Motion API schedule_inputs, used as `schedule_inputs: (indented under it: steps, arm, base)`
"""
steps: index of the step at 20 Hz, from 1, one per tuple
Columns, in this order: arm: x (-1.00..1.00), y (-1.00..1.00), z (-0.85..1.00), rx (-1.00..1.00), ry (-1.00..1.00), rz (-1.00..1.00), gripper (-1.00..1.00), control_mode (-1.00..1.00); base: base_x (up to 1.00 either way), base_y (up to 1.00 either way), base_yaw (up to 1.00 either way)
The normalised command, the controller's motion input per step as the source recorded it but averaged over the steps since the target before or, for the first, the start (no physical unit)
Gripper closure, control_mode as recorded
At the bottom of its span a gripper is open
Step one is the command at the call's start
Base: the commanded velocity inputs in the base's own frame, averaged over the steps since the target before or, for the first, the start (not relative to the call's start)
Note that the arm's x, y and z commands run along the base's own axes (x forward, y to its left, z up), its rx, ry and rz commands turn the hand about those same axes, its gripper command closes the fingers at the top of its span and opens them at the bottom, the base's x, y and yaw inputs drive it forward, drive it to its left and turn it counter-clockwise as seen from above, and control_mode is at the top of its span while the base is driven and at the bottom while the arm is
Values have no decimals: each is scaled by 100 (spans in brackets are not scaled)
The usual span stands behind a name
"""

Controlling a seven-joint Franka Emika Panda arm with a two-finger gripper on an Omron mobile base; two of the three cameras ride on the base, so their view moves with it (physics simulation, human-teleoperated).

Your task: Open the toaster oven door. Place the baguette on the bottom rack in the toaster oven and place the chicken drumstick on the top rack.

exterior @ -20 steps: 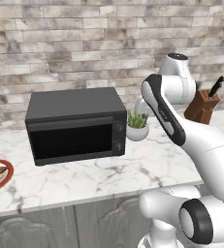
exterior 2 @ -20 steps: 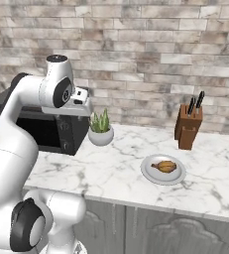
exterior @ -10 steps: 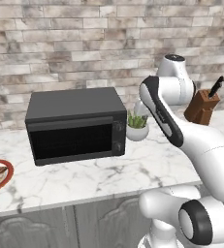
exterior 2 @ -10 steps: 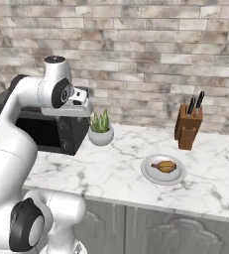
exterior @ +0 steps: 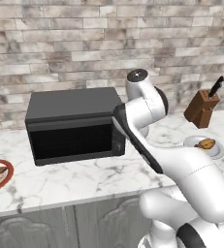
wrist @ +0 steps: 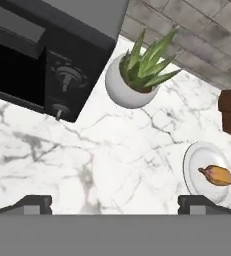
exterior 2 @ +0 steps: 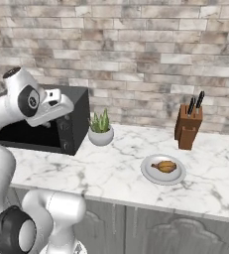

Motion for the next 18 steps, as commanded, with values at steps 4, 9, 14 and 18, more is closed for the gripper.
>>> schedule_inputs:
  steps: [4, 9, 14, 18]
  arm:
    - [-3, 55, -22, -44, -33, 20, -100, -100]
    - [6, 50, -20, -33, -3, 31, -100, -100]
    - [14, 50, -10, -31, 0, 23, -100, -100]
    - [19, 31, 0, -18, 7, 10, -100, -100]
  base:
    - [0, 0, 0]
    - [0, 0, 0]
    - [0, 0, 0]
    - [0, 0, 0]
